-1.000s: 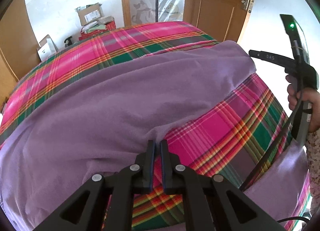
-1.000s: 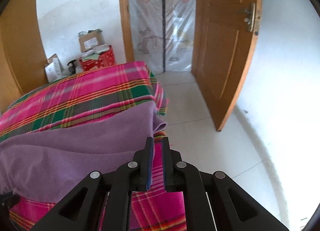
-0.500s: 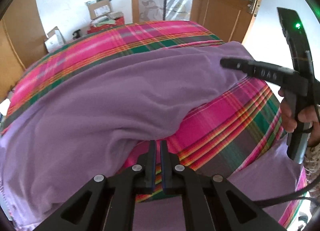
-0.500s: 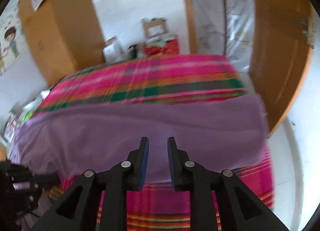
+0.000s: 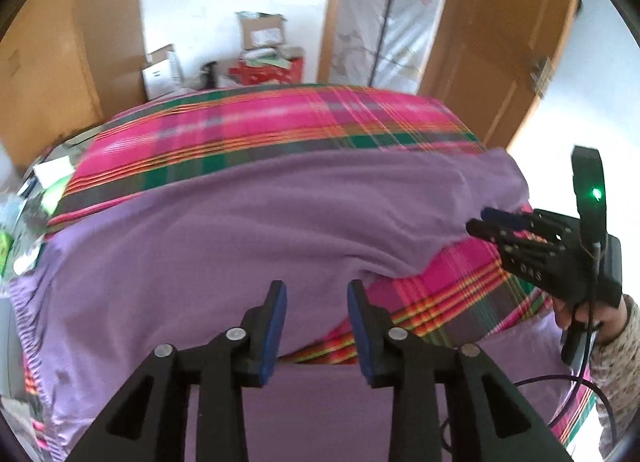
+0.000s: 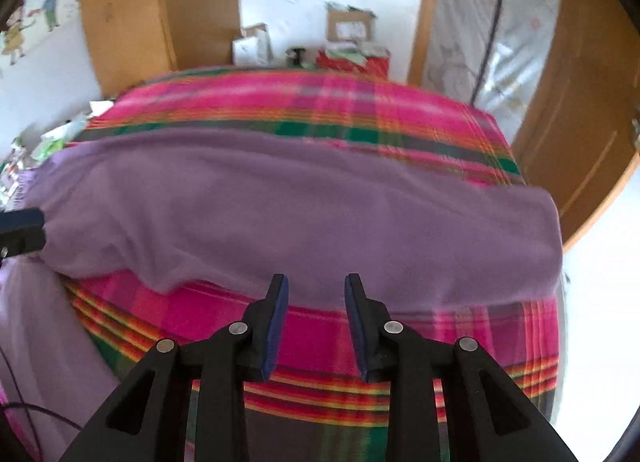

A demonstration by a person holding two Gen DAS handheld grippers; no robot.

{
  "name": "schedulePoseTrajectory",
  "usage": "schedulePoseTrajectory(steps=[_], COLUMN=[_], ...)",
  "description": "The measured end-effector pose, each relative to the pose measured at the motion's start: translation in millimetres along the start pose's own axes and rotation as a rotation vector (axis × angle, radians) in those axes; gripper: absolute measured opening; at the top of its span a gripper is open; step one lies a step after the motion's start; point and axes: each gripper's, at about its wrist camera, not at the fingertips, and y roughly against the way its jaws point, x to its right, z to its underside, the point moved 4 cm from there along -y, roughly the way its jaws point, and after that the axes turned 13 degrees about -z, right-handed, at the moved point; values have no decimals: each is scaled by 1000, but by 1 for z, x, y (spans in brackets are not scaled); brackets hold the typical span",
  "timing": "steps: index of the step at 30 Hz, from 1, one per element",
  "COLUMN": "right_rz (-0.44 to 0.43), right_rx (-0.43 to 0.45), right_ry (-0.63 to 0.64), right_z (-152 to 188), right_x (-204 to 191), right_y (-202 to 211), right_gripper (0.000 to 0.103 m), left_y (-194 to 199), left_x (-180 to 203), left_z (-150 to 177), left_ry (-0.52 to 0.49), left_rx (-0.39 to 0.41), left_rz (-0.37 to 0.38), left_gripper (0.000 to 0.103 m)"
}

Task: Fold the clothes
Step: 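Move both open grippers over the purple garment toward its elastic waistband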

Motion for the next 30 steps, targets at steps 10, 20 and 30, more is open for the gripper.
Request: schedulePoseTrajectory(steps=[10,20,30], right_rz=[-160,-236,-188], right_rx=[26,-63,-112], right_ry=[82,191,255], right_z=[-13,-14,-1], right_x=[-74,-120,-123], right_y=[-30,-75,-63], right_gripper=[30,30,4], left_y=[10,3,-20], left_x=[-99,-175,-210], left_z=[25,58,60], left_ry=[145,264,292], left_rx=[-36,-103,-136], left_rz=[-124,-208,-222], left_gripper=[33,33,34])
